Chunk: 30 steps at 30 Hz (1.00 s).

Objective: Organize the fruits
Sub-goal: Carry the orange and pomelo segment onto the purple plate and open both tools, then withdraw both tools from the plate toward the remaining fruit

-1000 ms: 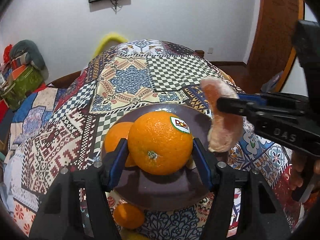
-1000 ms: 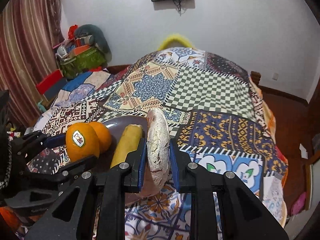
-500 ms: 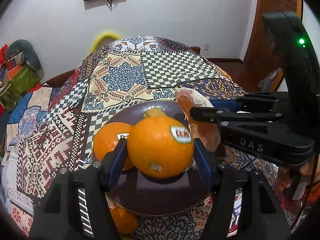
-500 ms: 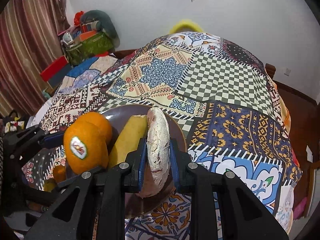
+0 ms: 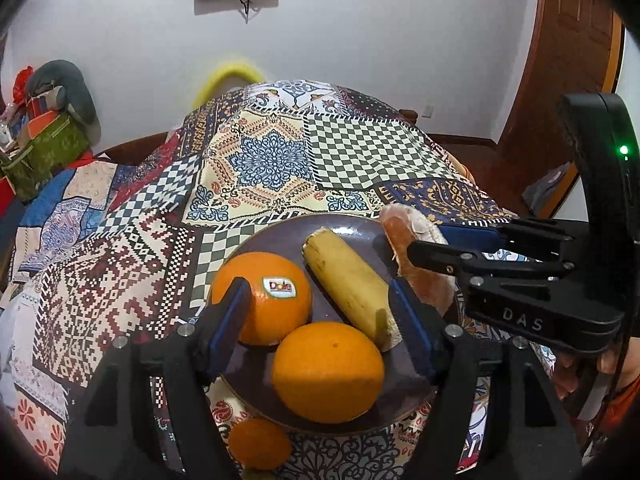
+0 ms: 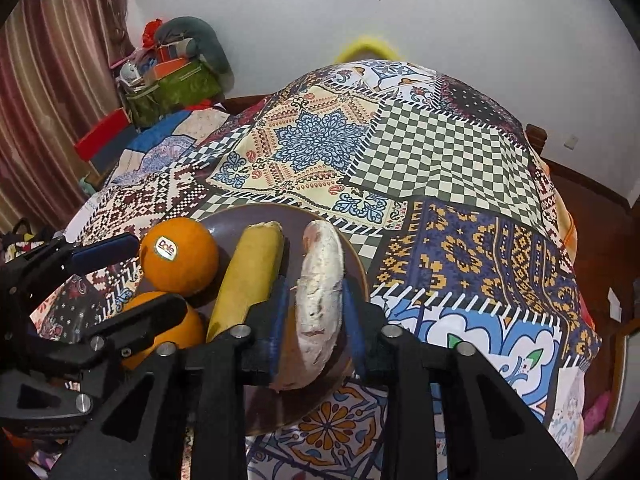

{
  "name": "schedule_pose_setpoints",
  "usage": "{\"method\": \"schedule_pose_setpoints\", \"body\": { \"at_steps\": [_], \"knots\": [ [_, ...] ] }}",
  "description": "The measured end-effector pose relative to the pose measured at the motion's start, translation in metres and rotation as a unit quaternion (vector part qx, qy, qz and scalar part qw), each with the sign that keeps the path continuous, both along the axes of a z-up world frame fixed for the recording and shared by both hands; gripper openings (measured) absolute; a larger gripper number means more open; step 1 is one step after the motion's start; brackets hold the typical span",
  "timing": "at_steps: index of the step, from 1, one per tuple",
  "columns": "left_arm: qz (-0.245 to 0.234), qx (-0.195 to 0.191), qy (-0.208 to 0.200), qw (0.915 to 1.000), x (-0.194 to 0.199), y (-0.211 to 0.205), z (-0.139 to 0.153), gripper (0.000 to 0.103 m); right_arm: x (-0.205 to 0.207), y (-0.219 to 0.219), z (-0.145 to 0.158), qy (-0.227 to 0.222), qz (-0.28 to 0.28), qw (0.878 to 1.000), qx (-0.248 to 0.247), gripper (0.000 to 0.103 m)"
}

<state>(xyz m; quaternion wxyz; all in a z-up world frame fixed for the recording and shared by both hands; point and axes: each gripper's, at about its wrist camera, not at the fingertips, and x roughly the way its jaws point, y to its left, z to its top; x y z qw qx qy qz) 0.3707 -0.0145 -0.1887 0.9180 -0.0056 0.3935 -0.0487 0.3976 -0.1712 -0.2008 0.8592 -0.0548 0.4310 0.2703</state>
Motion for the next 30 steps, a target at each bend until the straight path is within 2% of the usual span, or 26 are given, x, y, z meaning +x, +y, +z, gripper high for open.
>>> {"method": "schedule_pose_setpoints", "body": {
  "at_steps": [5, 9, 22, 26, 30],
  "knots": [
    [0.001, 0.006, -0.009, 0.9999, -0.01, -0.001, 0.01, 0.071, -0.011, -0.002, 0.011, -0.014, 0.0, 1.0, -0.003, 0.035],
    [0.005, 0.004, -0.016, 0.9999, -0.022, 0.001, 0.022, 0.071, -0.027, -0.003, 0.025, -0.03, -0.002, 1.0, 0.007, 0.047],
    [0.014, -0.009, -0.063, 0.9978, -0.096, 0.008, 0.065, 0.071, -0.109, -0.015, 0.073, -0.075, 0.0, 0.996, 0.043, 0.052],
    [0.017, -0.003, -0.059, 0.9981, -0.119, 0.011, 0.068, 0.072, -0.134, -0.022, 0.08, -0.08, -0.006, 0.995, 0.054, 0.058],
    [0.021, 0.007, -0.053, 0.9983, -0.14, 0.012, 0.063, 0.078, -0.158, -0.029, 0.081, -0.091, -0.013, 0.995, 0.048, 0.058]
  ]
}}
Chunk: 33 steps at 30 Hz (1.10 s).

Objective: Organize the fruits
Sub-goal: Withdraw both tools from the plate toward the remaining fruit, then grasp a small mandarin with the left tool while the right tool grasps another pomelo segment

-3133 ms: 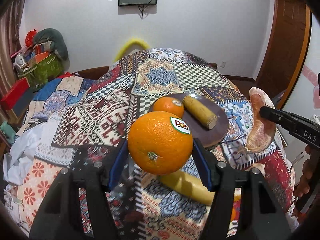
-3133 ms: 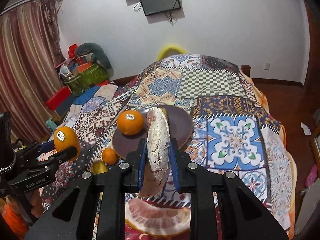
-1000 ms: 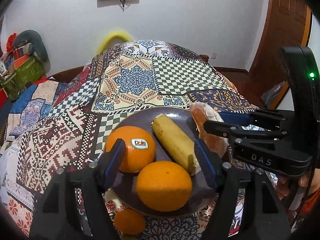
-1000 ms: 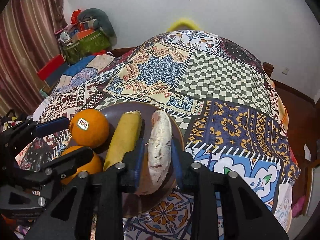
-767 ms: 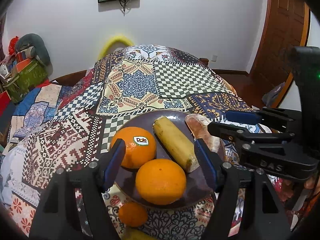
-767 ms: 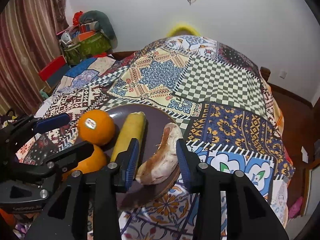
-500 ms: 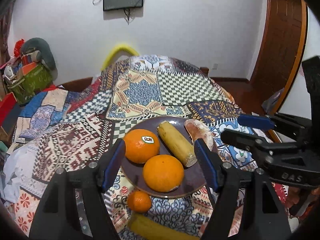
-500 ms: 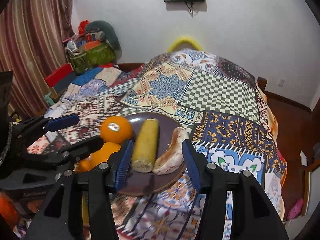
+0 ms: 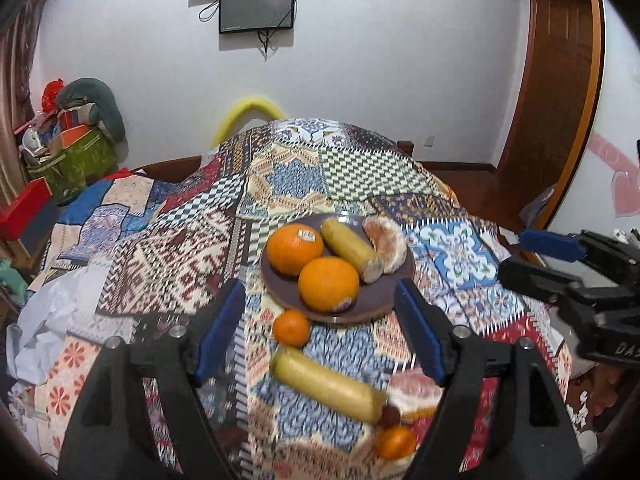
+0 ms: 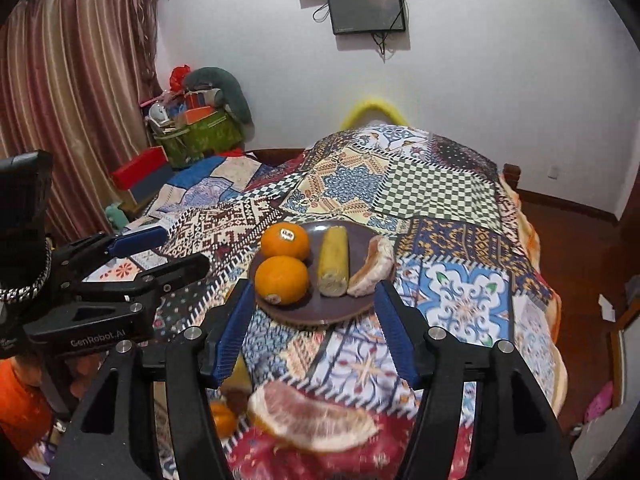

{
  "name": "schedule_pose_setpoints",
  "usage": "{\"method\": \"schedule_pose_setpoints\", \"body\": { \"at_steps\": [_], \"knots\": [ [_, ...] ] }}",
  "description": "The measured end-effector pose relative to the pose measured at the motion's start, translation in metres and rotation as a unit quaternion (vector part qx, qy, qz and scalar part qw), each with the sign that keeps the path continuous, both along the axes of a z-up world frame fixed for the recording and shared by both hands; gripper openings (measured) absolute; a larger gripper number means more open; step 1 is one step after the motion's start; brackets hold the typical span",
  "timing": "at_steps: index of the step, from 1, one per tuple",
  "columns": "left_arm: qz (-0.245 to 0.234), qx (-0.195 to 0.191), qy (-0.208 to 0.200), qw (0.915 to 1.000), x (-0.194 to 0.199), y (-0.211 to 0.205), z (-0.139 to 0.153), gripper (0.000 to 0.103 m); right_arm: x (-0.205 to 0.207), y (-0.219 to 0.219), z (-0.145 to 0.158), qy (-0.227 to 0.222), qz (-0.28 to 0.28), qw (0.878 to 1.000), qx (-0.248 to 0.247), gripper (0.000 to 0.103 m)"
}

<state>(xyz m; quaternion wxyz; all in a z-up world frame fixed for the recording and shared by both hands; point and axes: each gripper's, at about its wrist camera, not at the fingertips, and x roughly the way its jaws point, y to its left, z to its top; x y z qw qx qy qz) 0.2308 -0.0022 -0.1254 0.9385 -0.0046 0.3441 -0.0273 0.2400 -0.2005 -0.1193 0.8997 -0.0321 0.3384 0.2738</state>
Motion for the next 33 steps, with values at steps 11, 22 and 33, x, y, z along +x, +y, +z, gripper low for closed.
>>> {"method": "schedule_pose_setpoints", "body": {
  "at_steps": [11, 22, 33],
  "knots": [
    [-0.035, 0.001, 0.056, 0.9978, -0.041, -0.017, -0.036, 0.078, -0.037, -0.016, -0.027, 0.028, -0.015, 0.999, -0.013, 0.062],
    [-0.066, 0.006, 0.108, 0.992, -0.059, -0.041, -0.08, 0.072, -0.055, -0.028, -0.089, 0.091, -0.032, 0.994, -0.049, 0.062],
    [-0.077, 0.002, 0.131, 0.9884, -0.052, -0.053, -0.102, 0.042, -0.047, -0.042, -0.115, 0.115, -0.053, 0.989, -0.077, 0.062]
  ]
}}
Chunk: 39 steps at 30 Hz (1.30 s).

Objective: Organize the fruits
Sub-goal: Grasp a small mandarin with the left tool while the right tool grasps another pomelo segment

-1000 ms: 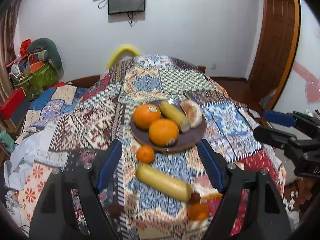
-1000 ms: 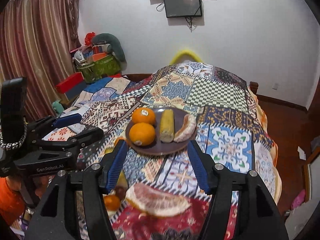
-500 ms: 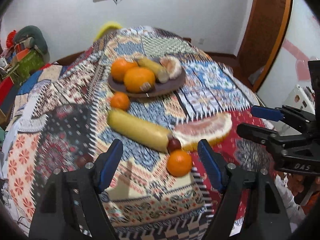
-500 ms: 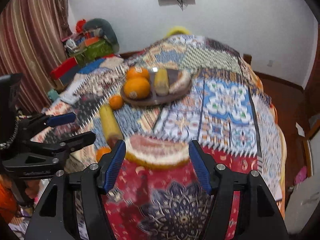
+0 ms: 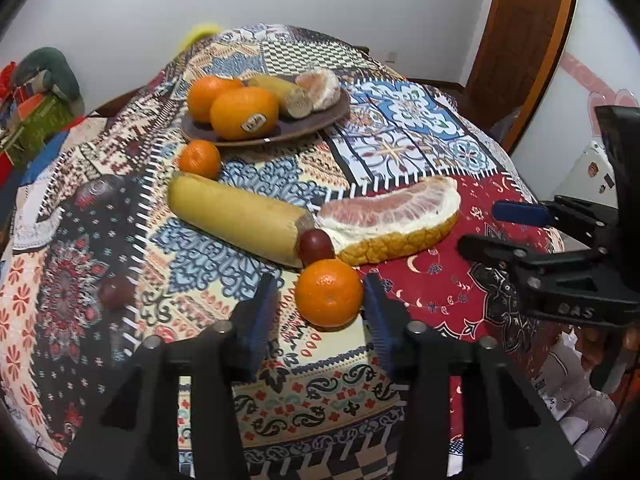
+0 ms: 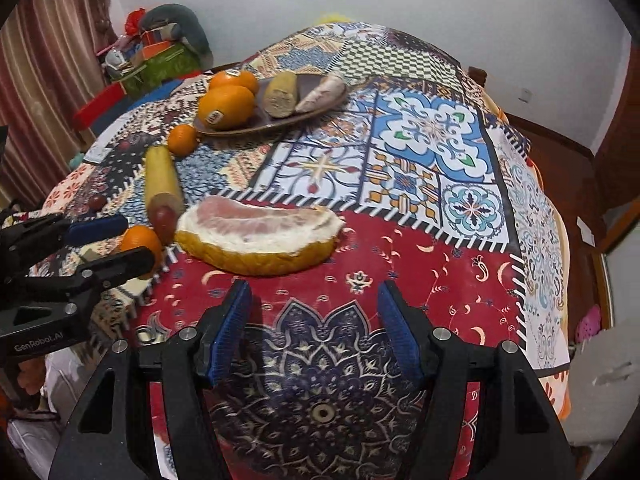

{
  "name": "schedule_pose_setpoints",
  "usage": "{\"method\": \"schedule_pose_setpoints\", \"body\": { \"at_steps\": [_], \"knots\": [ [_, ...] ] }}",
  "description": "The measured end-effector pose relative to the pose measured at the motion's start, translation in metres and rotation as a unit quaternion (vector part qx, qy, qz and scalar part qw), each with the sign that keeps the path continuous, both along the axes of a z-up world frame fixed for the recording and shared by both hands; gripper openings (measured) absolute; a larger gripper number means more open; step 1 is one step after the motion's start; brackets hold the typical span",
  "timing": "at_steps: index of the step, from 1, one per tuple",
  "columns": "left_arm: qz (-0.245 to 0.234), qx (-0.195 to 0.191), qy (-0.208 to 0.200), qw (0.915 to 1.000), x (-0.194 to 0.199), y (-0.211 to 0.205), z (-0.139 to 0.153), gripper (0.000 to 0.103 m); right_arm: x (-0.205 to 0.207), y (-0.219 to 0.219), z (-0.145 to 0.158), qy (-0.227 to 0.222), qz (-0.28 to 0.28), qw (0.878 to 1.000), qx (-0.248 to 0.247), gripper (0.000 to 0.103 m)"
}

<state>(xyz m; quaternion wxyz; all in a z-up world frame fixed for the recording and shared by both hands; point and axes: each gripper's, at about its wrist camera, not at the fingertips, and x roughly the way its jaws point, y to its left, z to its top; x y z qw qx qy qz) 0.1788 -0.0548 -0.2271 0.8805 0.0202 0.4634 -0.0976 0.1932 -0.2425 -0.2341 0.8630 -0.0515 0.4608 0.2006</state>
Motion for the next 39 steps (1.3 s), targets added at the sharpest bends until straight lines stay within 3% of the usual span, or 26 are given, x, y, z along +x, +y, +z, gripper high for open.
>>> {"method": "schedule_pose_setpoints", "body": {
  "at_steps": [3, 7, 12, 21, 25, 32, 39],
  "knots": [
    [-0.009, -0.003, -0.001, 1.0, -0.001, 0.0, -0.002, 0.034, 0.005, -0.002, -0.006, 0.008, -0.004, 1.0, 0.002, 0.062],
    [-0.008, -0.002, -0.014, 0.9999, -0.004, 0.005, 0.004, 0.034, 0.014, -0.005, -0.007, 0.009, -0.014, 1.0, 0.007, 0.062],
    [0.031, 0.004, -0.039, 0.9988, -0.005, 0.029, 0.017, 0.034, 0.037, -0.005, -0.006, 0.01, -0.027, 1.0, 0.006, 0.062],
    [0.095, -0.007, -0.045, 0.9945, 0.004, 0.077, 0.024, 0.034, 0.08, 0.015, -0.005, 0.01, -0.032, 0.999, -0.003, 0.062],
    [0.103, -0.008, -0.047, 0.9935, 0.009, 0.084, 0.024, 0.034, 0.073, 0.018, 0.003, -0.004, -0.026, 1.0, -0.013, 0.062],
    [0.099, -0.008, -0.046, 0.9939, 0.012, 0.083, 0.021, 0.034, 0.047, 0.028, 0.02, -0.004, -0.011, 0.999, 0.033, 0.062],
    [0.089, -0.011, -0.047, 0.9948, 0.006, 0.077, 0.023, 0.034, 0.053, 0.064, 0.01, 0.014, 0.008, 0.999, 0.034, 0.062]
  ]
}}
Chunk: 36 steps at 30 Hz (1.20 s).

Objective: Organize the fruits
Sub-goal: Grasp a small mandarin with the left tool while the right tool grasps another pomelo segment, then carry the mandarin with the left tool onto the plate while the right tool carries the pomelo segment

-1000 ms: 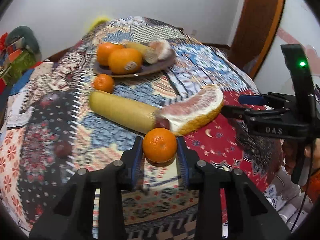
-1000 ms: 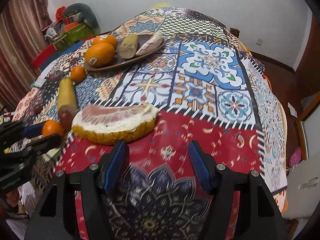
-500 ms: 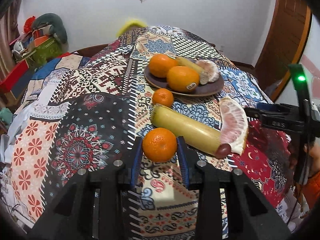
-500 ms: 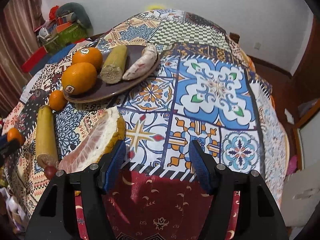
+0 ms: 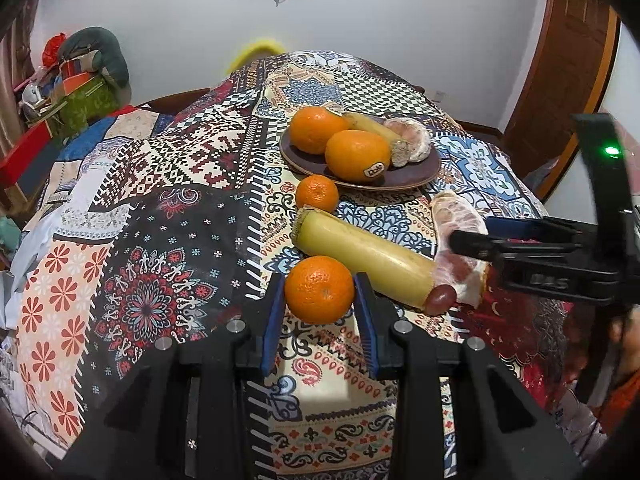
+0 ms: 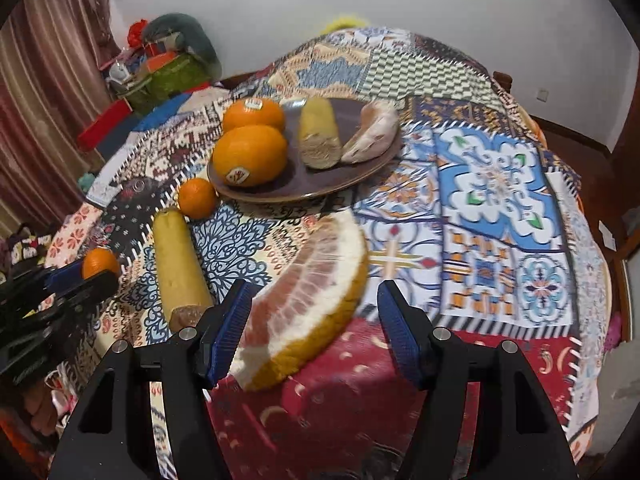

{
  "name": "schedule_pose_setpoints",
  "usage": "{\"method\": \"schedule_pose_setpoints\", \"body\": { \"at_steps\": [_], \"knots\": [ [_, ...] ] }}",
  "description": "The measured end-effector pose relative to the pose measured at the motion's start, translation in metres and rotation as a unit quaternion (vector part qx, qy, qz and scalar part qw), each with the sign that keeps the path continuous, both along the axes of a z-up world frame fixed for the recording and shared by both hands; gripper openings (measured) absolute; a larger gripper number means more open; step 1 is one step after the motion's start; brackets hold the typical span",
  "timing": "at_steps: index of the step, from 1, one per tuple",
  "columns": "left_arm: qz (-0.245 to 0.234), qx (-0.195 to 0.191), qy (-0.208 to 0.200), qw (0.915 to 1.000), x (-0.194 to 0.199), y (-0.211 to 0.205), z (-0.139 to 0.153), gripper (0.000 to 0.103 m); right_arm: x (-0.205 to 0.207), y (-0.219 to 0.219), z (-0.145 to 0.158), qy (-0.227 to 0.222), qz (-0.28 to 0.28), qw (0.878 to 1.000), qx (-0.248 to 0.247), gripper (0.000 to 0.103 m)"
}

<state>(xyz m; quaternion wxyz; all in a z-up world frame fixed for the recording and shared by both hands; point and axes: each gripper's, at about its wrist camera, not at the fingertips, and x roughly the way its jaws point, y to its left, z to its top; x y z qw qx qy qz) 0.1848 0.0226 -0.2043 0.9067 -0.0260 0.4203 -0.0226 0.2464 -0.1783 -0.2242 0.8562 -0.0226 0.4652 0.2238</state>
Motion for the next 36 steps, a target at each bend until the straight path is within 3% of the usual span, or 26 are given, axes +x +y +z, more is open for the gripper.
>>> {"method": "schedule_pose_setpoints", "body": {
  "at_steps": [10, 18, 24, 36],
  "knots": [
    [0.0, 0.006, -0.005, 1.0, 0.002, -0.001, 0.003, 0.034, 0.013, 0.025, -0.017, 0.004, 0.008, 1.0, -0.027, 0.065],
    [-0.002, 0.01, -0.01, 0.9999, 0.006, -0.003, 0.006, 0.034, -0.005, 0.014, -0.017, -0.007, 0.057, 0.997, -0.052, 0.055],
    [-0.005, 0.015, -0.019, 0.9997, 0.008, -0.006, 0.013, 0.034, -0.01, -0.011, -0.011, -0.01, 0.031, 0.999, -0.035, 0.048],
    [-0.019, 0.023, -0.045, 0.9985, 0.031, -0.017, 0.033, 0.034, -0.007, -0.055, 0.023, -0.041, -0.026, 0.999, 0.005, 0.047]
  ]
}}
